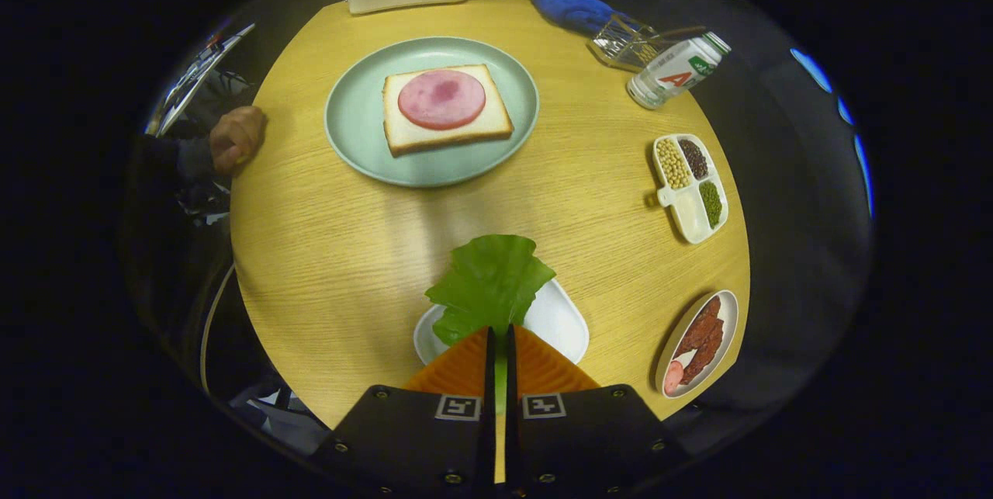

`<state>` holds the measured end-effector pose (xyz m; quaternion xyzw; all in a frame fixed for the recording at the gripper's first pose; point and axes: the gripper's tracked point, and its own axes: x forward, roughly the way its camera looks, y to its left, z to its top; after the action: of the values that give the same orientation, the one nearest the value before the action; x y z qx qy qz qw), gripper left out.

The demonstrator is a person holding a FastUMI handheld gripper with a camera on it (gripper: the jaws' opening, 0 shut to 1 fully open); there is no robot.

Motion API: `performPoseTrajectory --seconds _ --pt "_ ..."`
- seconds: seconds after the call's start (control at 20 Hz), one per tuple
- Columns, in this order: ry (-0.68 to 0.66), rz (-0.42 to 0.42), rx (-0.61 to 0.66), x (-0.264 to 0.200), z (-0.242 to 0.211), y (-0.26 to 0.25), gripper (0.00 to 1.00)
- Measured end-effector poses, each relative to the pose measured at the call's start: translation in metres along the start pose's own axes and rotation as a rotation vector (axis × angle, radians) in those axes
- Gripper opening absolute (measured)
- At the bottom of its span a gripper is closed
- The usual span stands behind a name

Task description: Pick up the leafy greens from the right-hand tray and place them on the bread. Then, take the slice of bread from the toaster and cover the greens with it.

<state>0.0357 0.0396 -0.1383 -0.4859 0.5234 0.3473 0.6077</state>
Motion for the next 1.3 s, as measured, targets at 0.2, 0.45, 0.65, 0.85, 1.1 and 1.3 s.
performPoseTrajectory --seconds 0.2,0.45,0.65,0.85,1.1,1.3 --pt "-0.067 -0.041 -0.072 -0.030 0.054 0.002 0.05" --pt "-0.117 -0.006 -0.177 -0.035 0.135 0.021 0.05" --pt "-0.093 0.034 -0.218 -0.022 0.167 0.031 0.06" --pt "-0.068 0.060 -0.254 -0.001 0.188 0.039 0.05" --pt "-0.004 0.093 -0.260 0.032 0.193 0.044 0.06" --pt "-0.049 0.096 -0.234 0.034 0.205 0.043 0.17"
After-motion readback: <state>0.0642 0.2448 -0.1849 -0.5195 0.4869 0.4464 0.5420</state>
